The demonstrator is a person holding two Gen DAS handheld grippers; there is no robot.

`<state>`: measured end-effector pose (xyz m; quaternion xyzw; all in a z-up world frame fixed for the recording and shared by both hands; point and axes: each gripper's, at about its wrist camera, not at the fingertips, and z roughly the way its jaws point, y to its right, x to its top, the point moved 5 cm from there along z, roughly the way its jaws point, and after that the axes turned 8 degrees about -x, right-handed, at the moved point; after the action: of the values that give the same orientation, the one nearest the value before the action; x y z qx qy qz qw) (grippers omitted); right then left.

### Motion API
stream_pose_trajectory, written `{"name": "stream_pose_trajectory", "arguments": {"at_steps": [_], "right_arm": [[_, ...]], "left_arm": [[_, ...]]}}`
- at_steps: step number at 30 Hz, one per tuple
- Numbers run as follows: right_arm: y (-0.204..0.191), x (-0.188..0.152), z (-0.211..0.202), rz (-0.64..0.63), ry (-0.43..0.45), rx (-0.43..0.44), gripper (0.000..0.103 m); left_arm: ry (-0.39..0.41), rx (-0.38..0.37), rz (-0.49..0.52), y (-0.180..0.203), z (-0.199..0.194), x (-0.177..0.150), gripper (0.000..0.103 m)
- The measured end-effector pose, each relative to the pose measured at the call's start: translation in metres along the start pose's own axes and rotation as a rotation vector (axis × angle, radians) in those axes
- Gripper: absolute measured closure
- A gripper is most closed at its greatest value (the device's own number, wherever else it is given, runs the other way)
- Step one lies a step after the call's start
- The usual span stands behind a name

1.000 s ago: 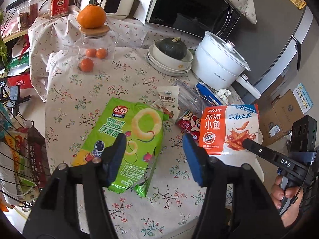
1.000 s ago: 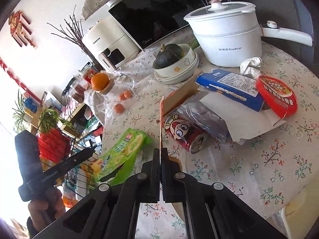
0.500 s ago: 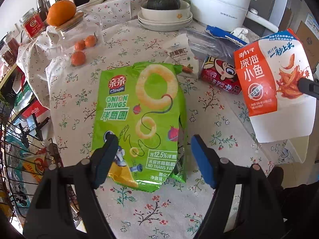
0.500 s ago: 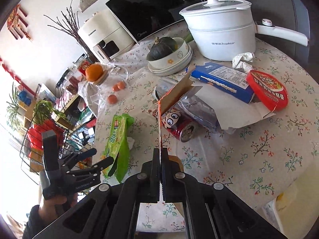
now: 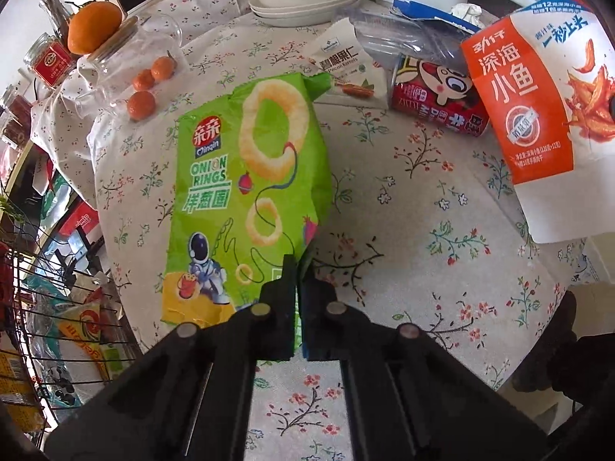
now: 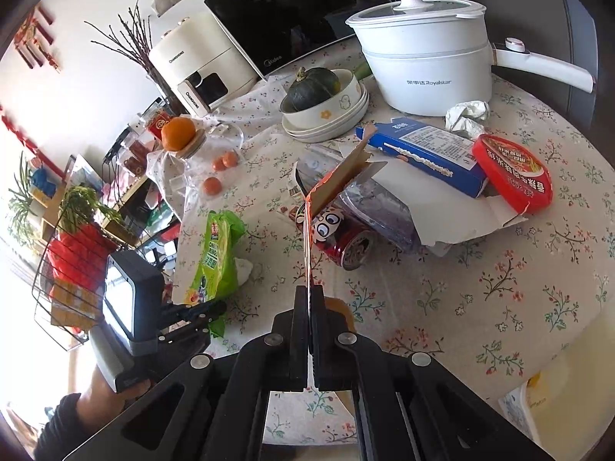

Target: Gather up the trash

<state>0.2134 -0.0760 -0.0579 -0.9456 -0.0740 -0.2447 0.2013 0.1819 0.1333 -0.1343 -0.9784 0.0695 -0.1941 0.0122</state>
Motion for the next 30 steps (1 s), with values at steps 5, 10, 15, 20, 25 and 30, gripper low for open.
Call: {"name": "stream_pose_trajectory", "arguments": {"at_steps": [5, 10, 15, 20, 25, 30], "right_arm": [[-0.001, 0.003, -0.014, -0.001, 0.028, 0.012, 0.101], [0.002, 0.005, -0.032, 0.011, 0.062, 0.028, 0.101], [0.012, 0.007, -0.054, 0.027, 0.098, 0.037, 0.101], [0.031, 0.006, -0.077, 0.054, 0.128, 0.028, 0.101], [0.061, 0.002, -0.104, 0.097, 0.165, -0.003, 0.101], [0.098, -0.004, -0.130, 0.156, 0.201, -0.050, 0.101]], "left_arm": [[0.105, -0.043, -0.049, -0.011, -0.032, 0.008, 0.103], [0.209, -0.098, -0.091, -0.014, -0.064, 0.015, 0.103], [0.296, -0.155, -0.081, 0.002, -0.090, 0.019, 0.103], [0.348, -0.224, -0.036, 0.030, -0.109, 0.025, 0.103], [0.381, -0.319, 0.015, 0.065, -0.125, 0.029, 0.103], [0.399, -0.412, 0.067, 0.102, -0.135, 0.035, 0.103]]}}
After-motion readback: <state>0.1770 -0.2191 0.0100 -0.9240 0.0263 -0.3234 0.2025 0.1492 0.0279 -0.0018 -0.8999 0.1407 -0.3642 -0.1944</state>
